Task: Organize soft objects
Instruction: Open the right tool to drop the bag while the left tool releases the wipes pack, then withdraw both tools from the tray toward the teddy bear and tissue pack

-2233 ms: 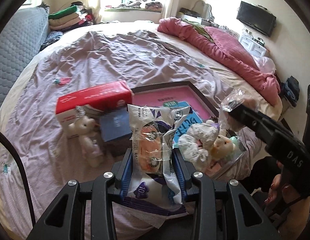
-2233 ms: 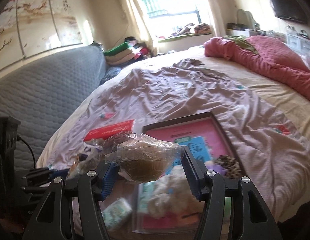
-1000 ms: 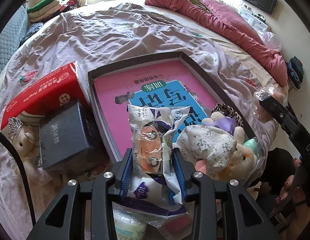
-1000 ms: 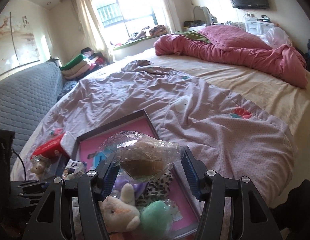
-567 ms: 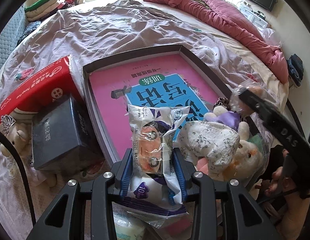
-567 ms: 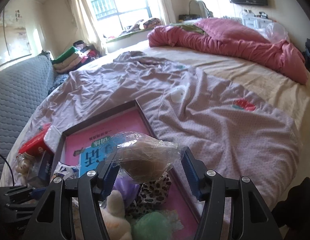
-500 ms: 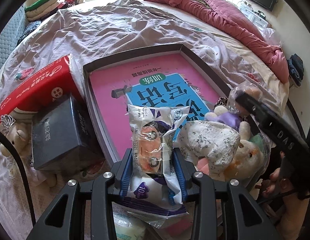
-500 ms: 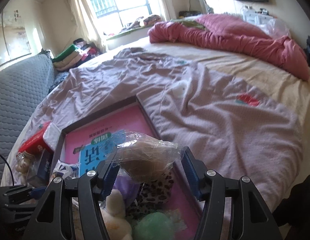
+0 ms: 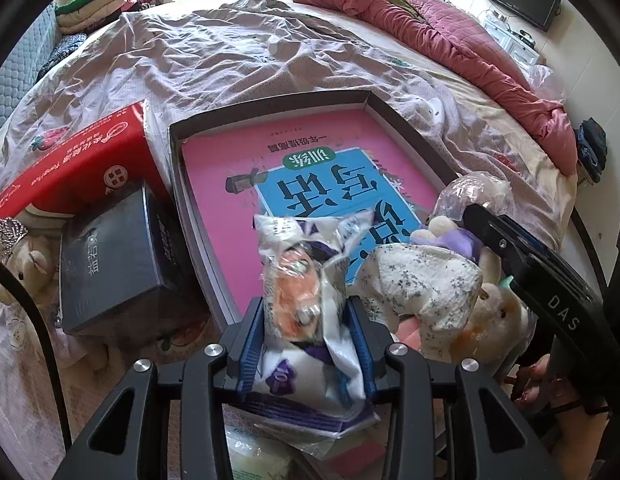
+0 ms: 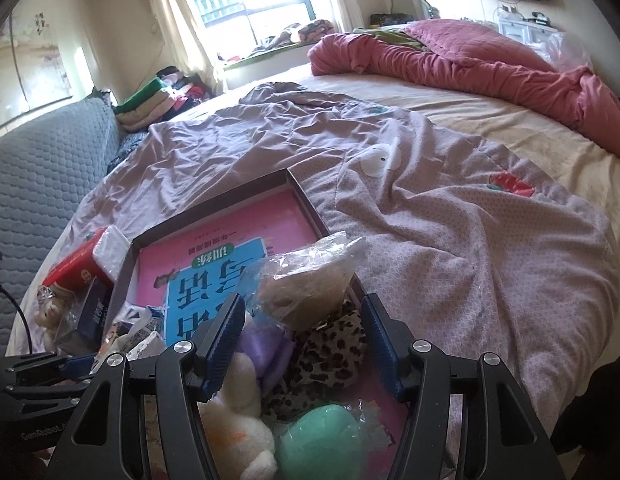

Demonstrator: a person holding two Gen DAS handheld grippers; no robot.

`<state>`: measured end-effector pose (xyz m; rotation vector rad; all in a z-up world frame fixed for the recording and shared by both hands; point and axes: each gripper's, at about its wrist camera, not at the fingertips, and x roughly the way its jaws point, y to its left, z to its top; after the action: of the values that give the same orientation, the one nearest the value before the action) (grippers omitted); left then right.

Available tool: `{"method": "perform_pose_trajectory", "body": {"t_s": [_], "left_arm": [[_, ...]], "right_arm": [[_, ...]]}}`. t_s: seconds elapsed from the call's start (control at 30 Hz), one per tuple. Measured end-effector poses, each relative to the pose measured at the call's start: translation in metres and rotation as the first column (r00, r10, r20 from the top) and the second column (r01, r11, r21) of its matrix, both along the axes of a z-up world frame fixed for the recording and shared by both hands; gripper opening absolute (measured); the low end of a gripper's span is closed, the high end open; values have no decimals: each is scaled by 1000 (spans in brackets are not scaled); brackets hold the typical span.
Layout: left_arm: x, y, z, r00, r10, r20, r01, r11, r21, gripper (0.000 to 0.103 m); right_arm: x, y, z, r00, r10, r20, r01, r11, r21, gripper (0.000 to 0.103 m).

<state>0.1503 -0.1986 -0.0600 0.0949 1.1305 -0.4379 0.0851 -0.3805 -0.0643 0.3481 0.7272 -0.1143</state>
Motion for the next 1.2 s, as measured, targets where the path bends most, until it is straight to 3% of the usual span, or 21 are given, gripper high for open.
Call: {"method": "perform_pose_trajectory", "body": {"t_s": [0.57,0.87,1.2], "left_arm": [[-10,8,15,999,0,38,1,1000,-17,53],[-23,24,41,997,14,81,-11,999,-40,61],[-38,69,76,986,84,146,-77,996,-54,66]], "right_arm": [[-27,6,40,996,10,85,-7,999,-31,68],[-39,29,70,989,64,136,-57,997,-58,72],[-50,74,103,971,167,171,-157,985,-70,74]]}}
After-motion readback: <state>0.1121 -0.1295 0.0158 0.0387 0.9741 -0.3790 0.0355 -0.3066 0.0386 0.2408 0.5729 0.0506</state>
